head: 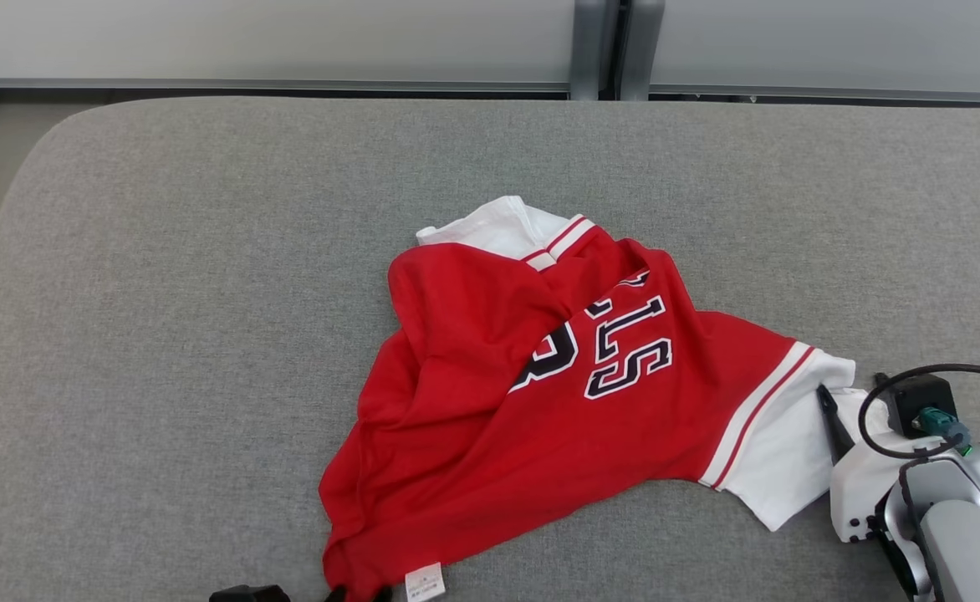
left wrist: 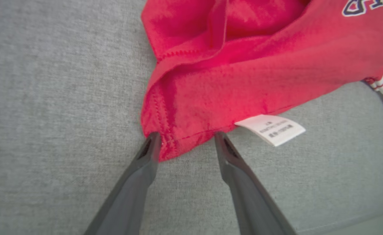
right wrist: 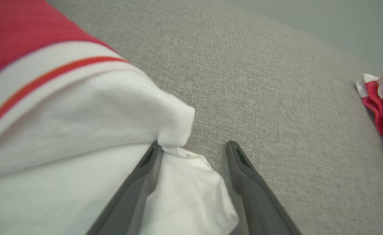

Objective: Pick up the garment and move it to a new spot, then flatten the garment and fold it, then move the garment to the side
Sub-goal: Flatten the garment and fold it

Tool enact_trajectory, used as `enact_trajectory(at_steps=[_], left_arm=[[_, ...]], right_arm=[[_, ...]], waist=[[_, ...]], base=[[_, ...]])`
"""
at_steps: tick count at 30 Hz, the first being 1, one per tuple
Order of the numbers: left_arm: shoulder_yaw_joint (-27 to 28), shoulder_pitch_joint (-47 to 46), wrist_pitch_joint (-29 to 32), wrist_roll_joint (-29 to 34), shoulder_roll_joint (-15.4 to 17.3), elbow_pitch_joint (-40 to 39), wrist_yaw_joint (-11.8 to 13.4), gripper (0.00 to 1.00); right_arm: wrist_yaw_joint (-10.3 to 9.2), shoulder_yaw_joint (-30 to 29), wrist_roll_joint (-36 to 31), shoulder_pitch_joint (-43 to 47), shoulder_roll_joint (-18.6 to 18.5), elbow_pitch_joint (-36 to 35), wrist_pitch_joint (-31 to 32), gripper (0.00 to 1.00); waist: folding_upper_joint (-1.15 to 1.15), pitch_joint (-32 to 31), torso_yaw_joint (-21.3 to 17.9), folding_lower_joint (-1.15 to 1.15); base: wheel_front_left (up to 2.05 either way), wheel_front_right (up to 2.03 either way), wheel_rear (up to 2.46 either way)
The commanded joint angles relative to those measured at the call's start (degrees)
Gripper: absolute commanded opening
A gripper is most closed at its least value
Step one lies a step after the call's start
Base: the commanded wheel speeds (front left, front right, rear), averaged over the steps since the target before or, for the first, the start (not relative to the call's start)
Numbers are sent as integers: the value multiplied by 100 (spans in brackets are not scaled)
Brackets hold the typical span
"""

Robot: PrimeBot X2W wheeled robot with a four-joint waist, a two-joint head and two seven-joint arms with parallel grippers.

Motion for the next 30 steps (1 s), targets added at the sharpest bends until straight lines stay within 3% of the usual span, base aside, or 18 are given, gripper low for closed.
enact_trajectory(at_steps=[1,2,8,13,21,22,26,30], left_arm=[[-95,-7,87,-30,-17,149,-44,32],[-110,4,96,-44,-14,185,-57,3],[-103,150,74,-207,38,170,-136,0],[76,251,39,-396,92,-443,-120,0],[306,233,361,-516,378,-2589,-64,0],[306,233,361,-516,378,-2589,-64,0],[486,-304,792,-470,661,-3517,-32,0],[758,-1428,1211,-480,978,-3780,-73,0]], right_arm=[[6,167,96,278,7,312,244,41],[8,246,233,303,-6,275,216,0],[7,735,1378,544,-295,-352,218,0],[6,605,2729,885,-755,-1781,280,0],[2,-646,4104,1619,-1362,-4664,1014,0],[2,-646,4104,1619,-1362,-4664,1014,0],[2,-1362,4447,1461,-1514,-5770,1795,0],[2,-1788,4599,826,-1681,-6410,2648,0]], waist=[[0,-29,-5,0],[0,-48,-12,0],[0,-266,-55,0],[0,-545,-96,0],[0,-763,-265,0],[0,-763,-265,0],[0,-641,-349,0],[0,-329,-413,0]], base=[[0,0,0],[0,0,0],[0,0,0],[0,0,0],[0,0,0],[0,0,0],[0,0,0],[0,0,0]])
